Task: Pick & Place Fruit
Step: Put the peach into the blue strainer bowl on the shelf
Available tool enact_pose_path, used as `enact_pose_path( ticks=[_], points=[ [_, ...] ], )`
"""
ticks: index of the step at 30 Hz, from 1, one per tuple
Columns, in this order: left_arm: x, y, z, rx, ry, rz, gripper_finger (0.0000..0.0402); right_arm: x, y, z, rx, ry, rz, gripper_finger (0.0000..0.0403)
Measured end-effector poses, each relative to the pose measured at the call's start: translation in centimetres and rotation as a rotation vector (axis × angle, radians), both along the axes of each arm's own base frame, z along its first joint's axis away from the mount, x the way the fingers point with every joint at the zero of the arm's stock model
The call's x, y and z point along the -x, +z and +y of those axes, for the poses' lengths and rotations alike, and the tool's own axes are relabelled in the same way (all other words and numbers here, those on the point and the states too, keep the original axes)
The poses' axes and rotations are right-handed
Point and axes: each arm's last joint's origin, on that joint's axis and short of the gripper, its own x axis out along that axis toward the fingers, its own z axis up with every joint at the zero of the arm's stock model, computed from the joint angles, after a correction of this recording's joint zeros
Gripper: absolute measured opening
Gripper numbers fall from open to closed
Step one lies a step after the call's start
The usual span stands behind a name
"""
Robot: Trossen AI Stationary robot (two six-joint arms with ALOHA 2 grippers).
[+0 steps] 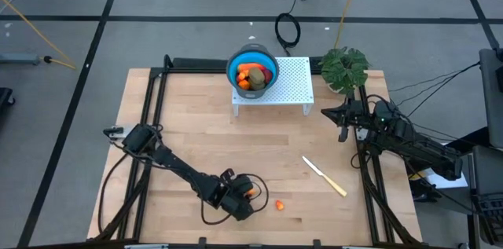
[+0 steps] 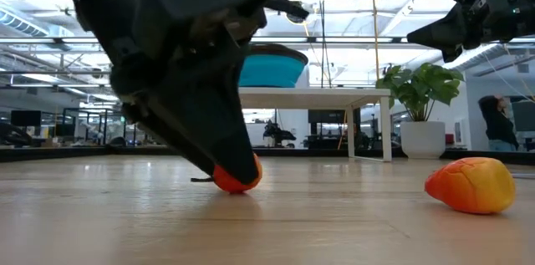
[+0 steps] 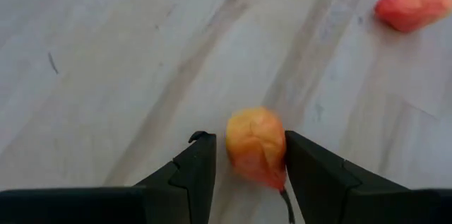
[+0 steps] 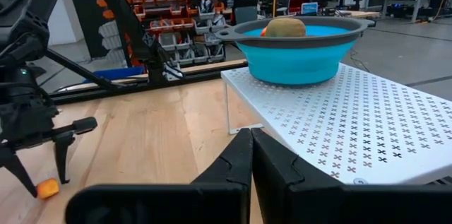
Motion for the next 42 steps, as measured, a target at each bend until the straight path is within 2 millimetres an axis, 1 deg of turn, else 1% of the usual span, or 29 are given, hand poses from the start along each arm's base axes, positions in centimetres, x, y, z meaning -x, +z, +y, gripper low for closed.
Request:
enact_pose_path(
  ticks=[6, 10, 15, 24, 26, 31, 33, 35, 38, 40, 42],
  points=[
    [-0.6, 0.0, 1.1, -0.015, 0.001, 0.006, 0.0163, 0.0, 0.0, 0.0, 0.000, 0.000, 0.000, 0.0000],
    [-0.8, -0.2, 1.4, -0.015, -0.015, 0.020, 0.0163, 0.0, 0.0, 0.0, 0.000, 0.000, 0.000, 0.0000],
    [-0.9, -0.6, 1.4, 0.010, -0.018, 0.036, 0.0163, 0.0, 0.0, 0.0, 0.000, 0.000, 0.000, 0.0000],
    [-0.9, -0.9, 1.2, 0.033, 0.017, 0.034, 0.0160, 0.0, 0.0, 0.0, 0.000, 0.000, 0.000, 0.0000],
    [-0.9, -0.9, 1.2, 0.034, 0.019, 0.035, 0.0149, 0.0, 0.0, 0.0, 0.000, 0.000, 0.000, 0.0000],
    [-0.9, -0.8, 1.2, 0.035, 0.019, 0.033, 0.0099, 0.0, 0.0, 0.0, 0.000, 0.000, 0.000, 0.0000],
    [-0.9, -0.8, 1.2, 0.038, 0.021, 0.031, 0.0086, 0.0, 0.0, 0.0, -0.006, 0.003, -0.002, 0.0000],
    [-0.9, -0.6, 1.3, 0.046, 0.026, 0.026, 0.0080, 0.0, 0.0, 0.1, -0.028, 0.022, -0.007, 0.0000],
    [-1.0, -0.2, 1.5, 0.064, 0.039, 0.018, 0.0084, -0.1, 0.0, 0.2, -0.045, 0.077, -0.012, 0.0000],
    [-0.9, 0.5, 1.7, 0.073, 0.044, 0.010, 0.0092, -0.1, 0.0, 0.3, -0.052, 0.113, -0.012, 0.0000],
    [-0.9, 1.5, 1.9, 0.075, 0.044, -0.015, 0.0096, -0.1, 0.0, 0.4, -0.054, 0.138, -0.013, 0.0000]
  ],
)
